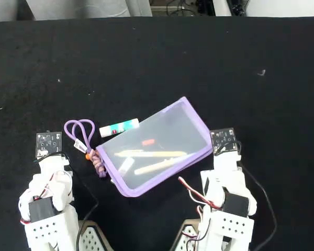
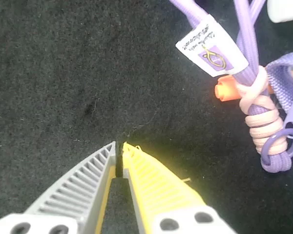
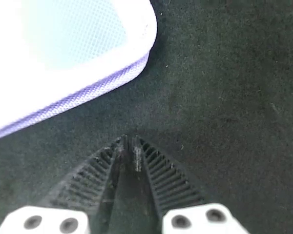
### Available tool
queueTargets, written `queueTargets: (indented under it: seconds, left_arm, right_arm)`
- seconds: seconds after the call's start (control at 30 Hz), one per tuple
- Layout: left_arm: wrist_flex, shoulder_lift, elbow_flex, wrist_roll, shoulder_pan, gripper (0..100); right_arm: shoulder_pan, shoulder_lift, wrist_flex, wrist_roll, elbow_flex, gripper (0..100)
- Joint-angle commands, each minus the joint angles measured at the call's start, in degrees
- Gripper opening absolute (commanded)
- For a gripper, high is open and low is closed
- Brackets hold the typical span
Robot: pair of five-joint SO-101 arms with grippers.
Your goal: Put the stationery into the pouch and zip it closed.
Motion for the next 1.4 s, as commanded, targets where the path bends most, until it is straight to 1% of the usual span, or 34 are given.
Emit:
queueTargets:
  seconds: [0.0,0.2,0.23,0.3,0.4,0.43,0.47,0.63,0.8,0.87,0.97,1.07,1.17,1.23,1.37]
  left_arm:
    - [-1.14,-0.35,1.54,0.09,0.31,3]
    - [-1.14,-0.35,1.54,0.09,0.31,3]
    - [-1.14,-0.35,1.54,0.09,0.31,3]
    - [-1.14,-0.35,1.54,0.09,0.31,3]
    - [-1.14,-0.35,1.54,0.09,0.31,3]
    - [-1.14,-0.35,1.54,0.09,0.31,3]
    - [-1.14,-0.35,1.54,0.09,0.31,3]
    - [-1.14,-0.35,1.54,0.09,0.40,3]
    - [-1.14,-0.35,1.54,0.09,0.31,3]
    - [-1.14,-0.35,1.54,0.09,0.31,3]
    - [-1.14,-0.35,1.54,0.09,0.31,3]
    - [-1.14,-0.35,1.54,0.09,0.31,3]
    - [-1.14,-0.35,1.54,0.09,0.31,3]
    - [-1.14,-0.35,1.54,0.09,0.31,3]
    - [-1.14,-0.35,1.54,0.09,0.31,3]
  right_arm:
    - [-0.88,-0.66,0.44,0.35,0.04,2.2]
    - [-0.35,-0.66,0.44,0.53,-0.04,2.3]
    - [-0.62,-0.66,0.53,1.85,-0.22,2.5]
    - [-0.70,-0.66,0.09,8.00,-1.36,2.5]
    - [-1.67,-0.66,-2.37,19.60,-3.03,2.6]
    - [-2.64,-0.75,-3.08,21.89,-4.26,2.6]
    - [-4.22,-0.75,-3.16,21.71,-5.85,2.6]
    - [-14.15,-0.22,-2.90,9.93,-15.16,2.6]
    - [-27.87,0.04,-3.16,5.27,-20.53,2.6]
    - [-32.26,0.04,-3.43,3.60,-21.93,2.6]
    - [-36.31,0.13,-3.43,3.08,-24.22,2.8]
    - [-38.42,1.98,-4.04,1.14,-27.03,8.3]
    - [-40.53,8.31,-6.86,-1.76,-30.46,12.9]
    - [-43.25,15.08,-9.23,-2.99,-33.54,12.9]
    - [-52.13,32.31,-12.66,-8.18,-42.33,12.9]
